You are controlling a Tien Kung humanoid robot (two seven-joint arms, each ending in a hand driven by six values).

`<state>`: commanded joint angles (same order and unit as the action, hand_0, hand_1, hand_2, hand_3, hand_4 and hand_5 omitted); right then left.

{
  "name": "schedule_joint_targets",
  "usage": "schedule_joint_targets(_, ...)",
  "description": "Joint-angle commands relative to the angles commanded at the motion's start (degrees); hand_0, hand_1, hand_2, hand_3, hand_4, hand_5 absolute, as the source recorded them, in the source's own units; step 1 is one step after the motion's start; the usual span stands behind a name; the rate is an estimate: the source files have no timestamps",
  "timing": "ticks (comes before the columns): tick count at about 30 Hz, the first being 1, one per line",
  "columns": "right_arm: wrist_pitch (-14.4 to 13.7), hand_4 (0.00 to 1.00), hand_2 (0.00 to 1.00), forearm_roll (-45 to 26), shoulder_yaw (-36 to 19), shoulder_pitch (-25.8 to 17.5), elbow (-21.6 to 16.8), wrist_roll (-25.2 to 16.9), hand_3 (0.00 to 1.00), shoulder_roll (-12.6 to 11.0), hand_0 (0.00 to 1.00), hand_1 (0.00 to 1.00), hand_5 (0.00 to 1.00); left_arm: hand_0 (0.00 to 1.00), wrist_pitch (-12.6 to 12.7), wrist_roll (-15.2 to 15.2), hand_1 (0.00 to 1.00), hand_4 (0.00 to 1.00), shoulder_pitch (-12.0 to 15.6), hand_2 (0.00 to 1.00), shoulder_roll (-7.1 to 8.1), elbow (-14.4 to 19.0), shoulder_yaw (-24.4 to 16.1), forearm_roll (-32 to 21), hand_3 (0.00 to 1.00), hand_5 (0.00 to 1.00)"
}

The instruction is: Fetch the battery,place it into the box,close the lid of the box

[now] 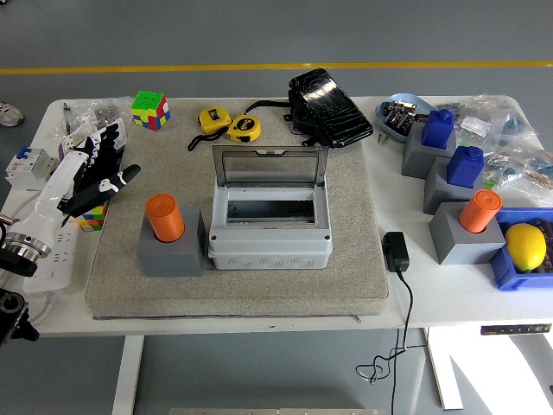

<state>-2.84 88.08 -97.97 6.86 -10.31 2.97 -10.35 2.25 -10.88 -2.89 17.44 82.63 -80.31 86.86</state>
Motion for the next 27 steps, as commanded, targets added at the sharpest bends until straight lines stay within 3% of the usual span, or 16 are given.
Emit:
schedule_joint_targets(4, -0.03, 0.998, 0.791, -0.12, 0.23, -0.02, 0.0, 0.04, 0.817, -0.19, 0.855, 0.818, 0.998, 0.914, 1.19, -2.3, 0.953, 0.998, 1.27, 0.976, -0.91, 1.85, 0.53, -6.58, 0.981, 0.776)
schedule_joint_targets(5, -0.03, 0.998, 0.791, -0.07, 0.21, -0.08, 0.0, 0.05, 0.817, -0.17, 0.855, 0.817, 0.998, 0.828, 1.27, -2.78, 0.886, 0.998, 1.53, 0.916, -1.15, 2.24, 0.63, -8.05, 0.923, 0.803)
schedule_joint_targets(10, 0.01, 0.998, 0.791, -0.01, 0.36, -0.22, 0.0, 0.07, 0.817, -0.02, 0.855, 0.817, 0.998, 0.828, 0.8, -4.7, 0.886, 0.998, 2.49, 0.916, -1.93, 3.81, 1.73, -16.45, 0.923, 0.803)
schedule_joint_targets(12, 0.0, 0.998, 0.791, 0.01, 0.3, -0.18, 0.0, 0.08, 0.817, -0.04, 0.855, 0.817, 0.998, 0.774, 0.82, -5.04, 0.858, 0.998, 2.86, 0.888, -2.21, 4.47, 2.29, -18.16, 0.917, 0.784)
schedule_joint_targets(27, 0.01, 0.998, 0.791, -0.23, 0.49, 0.05, 0.0, 0.09, 0.817, -0.08, 0.855, 0.817, 0.998, 0.78, 0.57, -5.04, 0.863, 0.998, 2.53, 0.875, -2.66, 3.55, 7.8, -19.28, 0.89, 0.771)
